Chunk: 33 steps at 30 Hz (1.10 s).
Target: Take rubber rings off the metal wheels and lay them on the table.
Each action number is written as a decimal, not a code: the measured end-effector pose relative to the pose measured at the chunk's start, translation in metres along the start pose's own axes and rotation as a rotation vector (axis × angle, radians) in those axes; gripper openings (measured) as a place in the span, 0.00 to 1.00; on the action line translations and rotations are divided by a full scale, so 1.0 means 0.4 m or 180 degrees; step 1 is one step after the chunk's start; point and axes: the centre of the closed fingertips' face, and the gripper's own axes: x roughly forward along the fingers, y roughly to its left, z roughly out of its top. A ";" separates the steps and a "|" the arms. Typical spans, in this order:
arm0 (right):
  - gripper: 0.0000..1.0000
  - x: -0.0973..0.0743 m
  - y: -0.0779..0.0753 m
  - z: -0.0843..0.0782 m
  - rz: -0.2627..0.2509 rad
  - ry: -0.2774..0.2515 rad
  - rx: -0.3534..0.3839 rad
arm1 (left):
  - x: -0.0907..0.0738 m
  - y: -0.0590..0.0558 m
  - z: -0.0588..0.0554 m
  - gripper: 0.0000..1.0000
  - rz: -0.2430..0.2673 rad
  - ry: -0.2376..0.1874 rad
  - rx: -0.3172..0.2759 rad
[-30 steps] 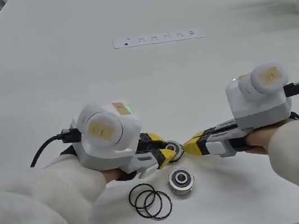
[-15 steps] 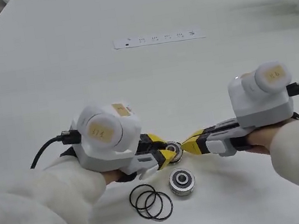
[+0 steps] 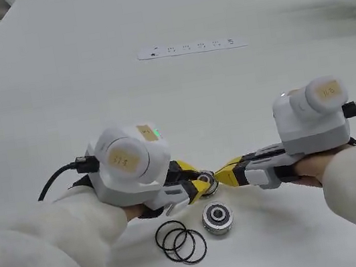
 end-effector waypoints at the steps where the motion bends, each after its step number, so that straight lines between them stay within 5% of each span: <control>1: 0.00 0.000 0.001 0.000 0.0002 0.0001 -0.0003 | 0.000 0.000 0.000 0.13 0.0002 0.0002 0.0001; 33: 0.00 0.018 0.011 0.012 0.0065 0.0010 -0.0065 | 0.000 0.000 0.002 0.14 0.0044 -0.0075 -0.0057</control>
